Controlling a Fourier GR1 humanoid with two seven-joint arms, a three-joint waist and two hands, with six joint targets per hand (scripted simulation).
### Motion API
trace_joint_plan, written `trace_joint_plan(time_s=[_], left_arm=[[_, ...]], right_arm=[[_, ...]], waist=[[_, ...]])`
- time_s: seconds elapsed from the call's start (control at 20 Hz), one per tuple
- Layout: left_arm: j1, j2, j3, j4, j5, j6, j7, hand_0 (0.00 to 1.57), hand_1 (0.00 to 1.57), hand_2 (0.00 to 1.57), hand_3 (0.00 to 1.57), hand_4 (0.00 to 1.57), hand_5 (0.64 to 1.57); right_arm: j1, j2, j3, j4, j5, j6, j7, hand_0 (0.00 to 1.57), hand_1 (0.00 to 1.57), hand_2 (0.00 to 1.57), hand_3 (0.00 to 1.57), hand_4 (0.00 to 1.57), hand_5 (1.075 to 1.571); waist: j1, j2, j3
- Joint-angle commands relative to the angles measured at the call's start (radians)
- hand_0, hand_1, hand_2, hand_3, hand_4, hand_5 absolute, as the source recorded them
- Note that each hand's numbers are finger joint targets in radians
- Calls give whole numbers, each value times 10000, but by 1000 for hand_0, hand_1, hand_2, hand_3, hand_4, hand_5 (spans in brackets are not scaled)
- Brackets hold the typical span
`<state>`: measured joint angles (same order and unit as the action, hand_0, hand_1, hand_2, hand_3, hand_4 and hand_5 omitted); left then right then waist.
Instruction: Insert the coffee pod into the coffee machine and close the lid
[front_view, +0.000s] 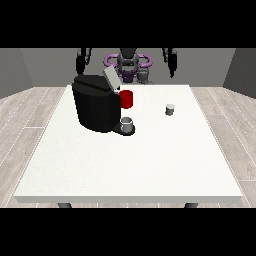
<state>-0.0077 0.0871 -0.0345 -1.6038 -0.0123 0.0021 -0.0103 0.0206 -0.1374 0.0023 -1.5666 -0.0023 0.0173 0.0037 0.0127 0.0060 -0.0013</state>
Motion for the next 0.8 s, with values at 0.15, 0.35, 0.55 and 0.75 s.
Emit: trace_joint_plan(time_s=[0.15,0.35,0.55,0.75], left_arm=[[247,1410,335,558,-372,-1308,-1261,0,0,0,0,0,1571],[-131,2319,236,640,-1046,-1785,-1940,0,0,0,0,0,1571],[-720,3258,758,1319,-1313,-2265,-1784,0,0,0,0,0,1571],[-1943,3815,1026,2152,-1777,-2368,-1300,0,0,0,0,0,1571]], right_arm=[[-148,296,-230,216,-236,-44,-19,0,0,0,0,0,1571],[-167,539,-202,451,1321,-1668,-929,0,0,0,0,0,1571],[-325,630,-91,308,1504,-1862,-753,0,0,0,0,0,1571],[-1115,515,-197,464,1270,-1550,-767,0,0,0,0,0,1571]], waist=[[-46,-54,11],[-259,295,8],[-581,400,10],[-990,1135,14]])
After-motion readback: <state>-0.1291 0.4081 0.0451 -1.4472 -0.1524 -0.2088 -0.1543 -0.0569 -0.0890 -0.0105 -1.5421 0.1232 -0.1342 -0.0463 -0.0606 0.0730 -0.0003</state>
